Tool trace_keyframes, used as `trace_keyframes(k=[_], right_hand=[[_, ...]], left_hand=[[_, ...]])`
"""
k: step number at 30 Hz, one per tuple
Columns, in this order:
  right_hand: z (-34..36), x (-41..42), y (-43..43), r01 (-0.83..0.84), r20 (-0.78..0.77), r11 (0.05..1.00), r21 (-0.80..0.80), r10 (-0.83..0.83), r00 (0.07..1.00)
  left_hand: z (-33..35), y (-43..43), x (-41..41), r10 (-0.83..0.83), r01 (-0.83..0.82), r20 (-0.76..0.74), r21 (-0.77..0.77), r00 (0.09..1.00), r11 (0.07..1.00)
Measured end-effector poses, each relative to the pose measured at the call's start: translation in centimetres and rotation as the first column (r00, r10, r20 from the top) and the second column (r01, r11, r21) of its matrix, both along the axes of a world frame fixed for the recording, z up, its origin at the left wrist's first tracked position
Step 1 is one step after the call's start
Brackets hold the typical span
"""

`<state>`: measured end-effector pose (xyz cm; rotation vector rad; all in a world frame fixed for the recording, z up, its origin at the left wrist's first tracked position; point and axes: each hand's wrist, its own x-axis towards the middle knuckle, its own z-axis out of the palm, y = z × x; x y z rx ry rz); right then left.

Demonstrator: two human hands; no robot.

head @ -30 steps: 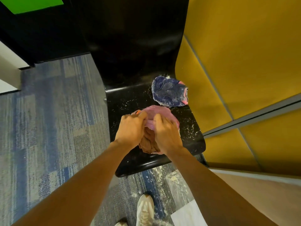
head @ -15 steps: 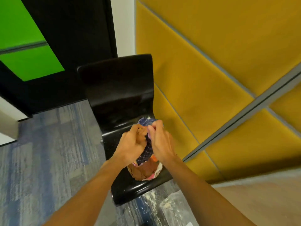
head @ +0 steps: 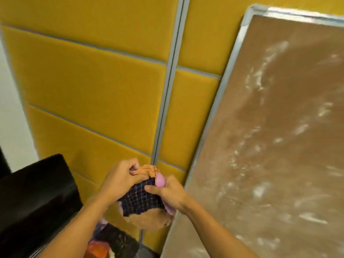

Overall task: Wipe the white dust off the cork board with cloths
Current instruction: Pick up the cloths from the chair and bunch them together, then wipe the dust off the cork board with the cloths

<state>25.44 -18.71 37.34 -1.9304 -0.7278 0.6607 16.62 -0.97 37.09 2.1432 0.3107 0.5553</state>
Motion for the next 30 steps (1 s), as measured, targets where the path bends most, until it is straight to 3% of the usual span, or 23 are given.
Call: trace_keyframes(k=[4, 8, 10, 14, 15, 16, 17, 19, 20, 21, 23, 27, 30], right_hand=[[7.3, 1.3, -7.7, 0.161, 0.007, 0.952, 0.262, -0.169, 0.986], [12.8, 2.6, -13.9, 0.239, 0.194, 0.894, 0.379, -0.329, 0.924], [14.7, 3.6, -16.6, 0.33, 0.332, 0.849, 0.413, -0.478, 0.813], [18.1, 5.5, -21.0, 0.439, 0.448, 0.727, 0.528, -0.678, 0.583], [18.9, 6.0, -21.7, 0.462, 0.485, 0.698, 0.547, -0.715, 0.504], [19.6, 6.6, -22.3, 0.484, 0.565, 0.663, 0.571, -0.745, 0.354], [20.2, 7.2, -22.8, 0.483, 0.656, 0.633, 0.605, -0.74, 0.148], [20.8, 8.6, -23.1, 0.401, 0.758, 0.65, 0.645, -0.613, -0.224], [20.8, 9.5, -22.9, 0.348, 0.775, 0.693, 0.632, -0.547, -0.318], [20.6, 10.1, -22.6, 0.304, 0.792, 0.74, 0.6, -0.496, -0.356], [20.0, 11.9, -21.6, 0.303, 0.841, 0.794, 0.527, -0.437, -0.318], [20.3, 16.1, -20.1, 0.527, 0.913, 0.746, 0.407, -0.312, -0.263], [21.7, 19.1, -19.7, 0.559, 0.924, 0.748, 0.359, -0.2, -0.325]], left_hand=[[8.8, -6.9, 5.8, -0.153, 0.132, 0.19, 0.12, 0.97, 0.984], [15.9, -13.5, 10.2, -0.299, 0.214, 0.318, 0.275, 0.9, 0.937], [18.7, -16.2, 12.1, -0.345, 0.225, 0.349, 0.341, 0.871, 0.913], [22.7, -21.1, 15.6, -0.396, 0.227, 0.39, 0.412, 0.831, 0.883], [23.4, -22.0, 16.5, -0.398, 0.218, 0.403, 0.423, 0.824, 0.88], [24.1, -22.9, 17.3, -0.397, 0.209, 0.412, 0.429, 0.82, 0.879], [24.8, -23.7, 18.2, -0.393, 0.2, 0.418, 0.433, 0.819, 0.879], [26.1, -24.8, 19.8, -0.362, 0.158, 0.444, 0.432, 0.819, 0.888], [26.9, -25.3, 20.6, -0.336, 0.127, 0.47, 0.422, 0.816, 0.898], [27.6, -25.7, 21.2, -0.311, 0.101, 0.498, 0.405, 0.809, 0.909], [29.1, -26.1, 22.5, -0.287, 0.08, 0.532, 0.378, 0.797, 0.923], [31.0, -25.3, 24.5, -0.31, 0.081, 0.507, 0.424, 0.804, 0.902], [31.4, -23.5, 25.8, -0.309, 0.053, 0.536, 0.439, 0.786, 0.897]])
